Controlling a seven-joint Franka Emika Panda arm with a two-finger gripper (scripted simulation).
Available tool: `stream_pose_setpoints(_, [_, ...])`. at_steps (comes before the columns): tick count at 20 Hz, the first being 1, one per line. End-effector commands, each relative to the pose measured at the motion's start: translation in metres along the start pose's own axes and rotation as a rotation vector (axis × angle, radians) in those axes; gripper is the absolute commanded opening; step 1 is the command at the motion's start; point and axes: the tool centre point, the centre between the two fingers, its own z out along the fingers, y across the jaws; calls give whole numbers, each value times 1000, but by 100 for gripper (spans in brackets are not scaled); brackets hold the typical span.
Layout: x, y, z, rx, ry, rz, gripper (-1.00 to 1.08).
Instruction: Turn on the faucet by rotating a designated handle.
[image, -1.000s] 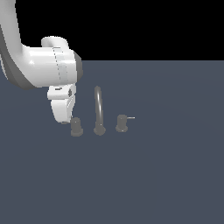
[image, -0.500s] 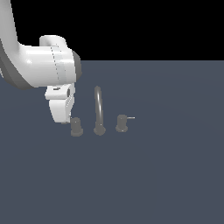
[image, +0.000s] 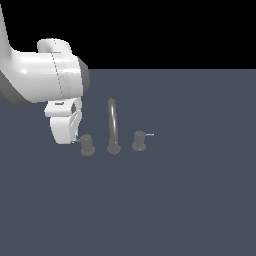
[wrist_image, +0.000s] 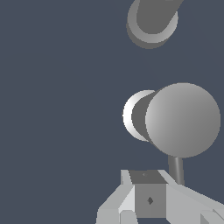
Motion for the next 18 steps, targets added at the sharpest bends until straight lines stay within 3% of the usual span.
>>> stream_pose_setpoints(1, [1, 9, 0, -6, 2, 0, -100])
stream_pose_setpoints(11, [4, 43, 0, -11, 3, -5, -100])
stream_pose_setpoints(13, [-6, 36, 0, 0, -8, -17, -100])
stream_pose_setpoints(18, [13, 48, 0, -5, -3, -12, -100])
